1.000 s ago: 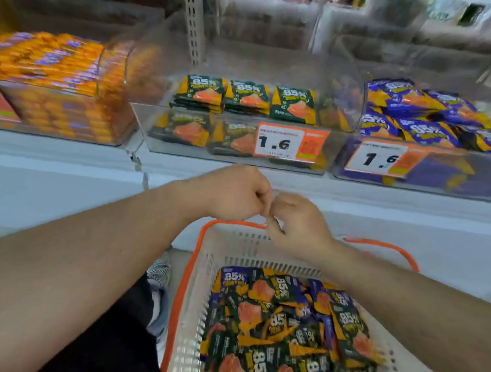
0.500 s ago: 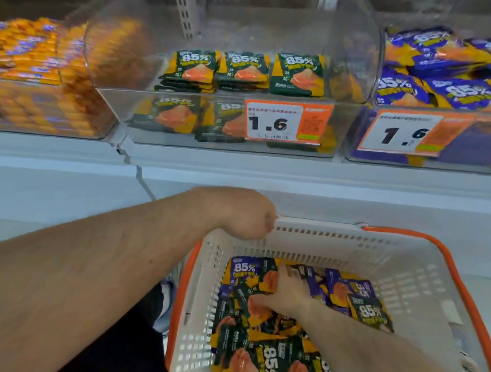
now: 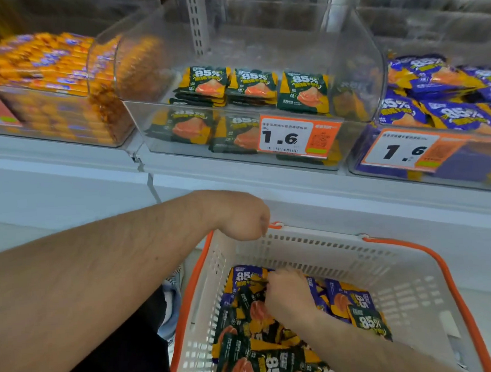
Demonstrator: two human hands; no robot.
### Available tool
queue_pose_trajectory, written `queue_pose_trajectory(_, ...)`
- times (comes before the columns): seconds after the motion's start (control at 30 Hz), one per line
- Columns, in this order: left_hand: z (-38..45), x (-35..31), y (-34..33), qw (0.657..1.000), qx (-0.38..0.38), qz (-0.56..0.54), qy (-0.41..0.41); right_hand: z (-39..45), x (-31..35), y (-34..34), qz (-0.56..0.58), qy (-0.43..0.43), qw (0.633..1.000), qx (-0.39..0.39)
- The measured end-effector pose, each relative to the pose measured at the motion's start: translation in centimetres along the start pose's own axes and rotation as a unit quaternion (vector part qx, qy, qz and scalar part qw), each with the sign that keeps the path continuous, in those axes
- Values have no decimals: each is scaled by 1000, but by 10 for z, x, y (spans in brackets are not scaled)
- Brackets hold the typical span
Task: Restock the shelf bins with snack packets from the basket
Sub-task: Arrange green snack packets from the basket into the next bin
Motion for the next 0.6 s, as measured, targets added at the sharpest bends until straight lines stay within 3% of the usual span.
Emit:
queue_pose_trajectory(0.1,-13,20,18,997,-59,-49,17,0,3,69,68,-12,996,-48)
queue_pose_trajectory(0.23,-35,51,36,978,-110,-178,26,-7,14,142,295,-13,955,-33)
queue_pose_trajectory(0.27,-40,56,38,966,-114,-231,22,-10,15,155,360,-21,932,-29)
queue_pose_trajectory(0.37,-53,66,38,916,-113,-386,-6,-17,28,183,576,-37,817,-1)
queue_pose_trajectory(0.47,-61,69,40,894,-132,-425,-50,-23,52,207,689,-4,724,25)
queue_pose_trajectory(0.53,-65,73,47,875,-170,-449,-67,-28,67,222,717,20,696,32)
queue_pose_trajectory(0.6,-76,79,62,844,-240,-473,-79,-33,75,236,712,45,700,33)
Point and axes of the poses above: each hand's wrist, its own z-axis towards the middle knuckle, its own y-axis out of the back of the hand, x = y × z, the point moved 9 cm from there along z, towards the middle knuckle, and after that the axes turned 10 degrees about z, right-handed, at the moved point
